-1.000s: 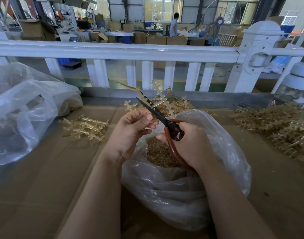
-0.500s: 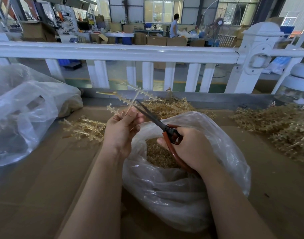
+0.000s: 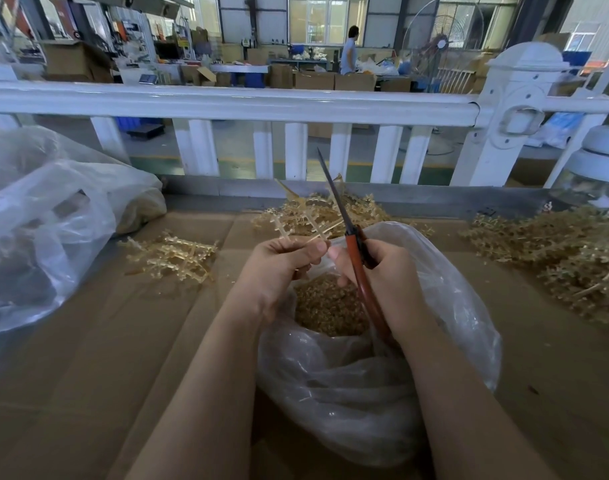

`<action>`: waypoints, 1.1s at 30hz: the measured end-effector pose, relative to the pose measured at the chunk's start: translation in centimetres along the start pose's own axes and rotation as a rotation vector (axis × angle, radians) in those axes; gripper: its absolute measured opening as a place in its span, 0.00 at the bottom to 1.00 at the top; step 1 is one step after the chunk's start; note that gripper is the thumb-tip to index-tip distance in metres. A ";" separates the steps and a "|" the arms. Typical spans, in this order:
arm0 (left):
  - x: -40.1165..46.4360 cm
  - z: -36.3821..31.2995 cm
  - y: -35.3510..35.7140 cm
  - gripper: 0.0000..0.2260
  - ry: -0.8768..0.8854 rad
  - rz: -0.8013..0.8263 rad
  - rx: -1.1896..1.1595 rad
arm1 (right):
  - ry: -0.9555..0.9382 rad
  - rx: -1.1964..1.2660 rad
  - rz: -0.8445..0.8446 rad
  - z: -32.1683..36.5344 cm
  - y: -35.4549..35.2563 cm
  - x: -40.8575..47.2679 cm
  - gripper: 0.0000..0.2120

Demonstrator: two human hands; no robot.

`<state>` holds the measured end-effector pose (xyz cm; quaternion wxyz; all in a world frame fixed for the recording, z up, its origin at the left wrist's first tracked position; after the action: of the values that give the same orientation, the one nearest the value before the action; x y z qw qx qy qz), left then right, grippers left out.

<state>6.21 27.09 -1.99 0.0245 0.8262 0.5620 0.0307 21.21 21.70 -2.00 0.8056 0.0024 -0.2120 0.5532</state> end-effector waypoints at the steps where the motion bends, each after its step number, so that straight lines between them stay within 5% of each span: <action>1: 0.0 0.0 0.1 0.03 -0.008 0.002 0.006 | -0.005 0.011 -0.001 0.1 0.0 0.0 0.17; 9: 0.2 0.3 -0.1 0.11 -0.003 0.014 -0.027 | 0.017 0.057 -0.001 -0.1 0.2 0.2 0.12; 13: 0.3 0.0 -0.5 0.02 0.046 -0.026 -0.051 | 0.003 0.029 -0.003 -0.1 0.1 0.2 0.11; 19: 0.3 -0.1 -0.3 0.02 0.083 -0.027 0.075 | 0.029 0.098 -0.137 -0.4 -0.8 0.4 0.10; 33: 0.1 -0.6 0.6 0.05 0.144 0.061 0.103 | -0.006 0.060 -0.062 -0.3 -0.2 0.6 0.07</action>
<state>6.79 27.00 -1.39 -0.0594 0.8387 0.5379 0.0619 21.65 22.21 -2.08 0.8212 0.0346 -0.1977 0.5341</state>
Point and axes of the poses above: each hand's wrist, its own x-axis towards the middle knuckle, its own y-axis out of the palm, z = x × y, the point moved 6 cm from there along x, towards the middle knuckle, and after that the axes turned 5 degrees about x, right-handed, at the moved point
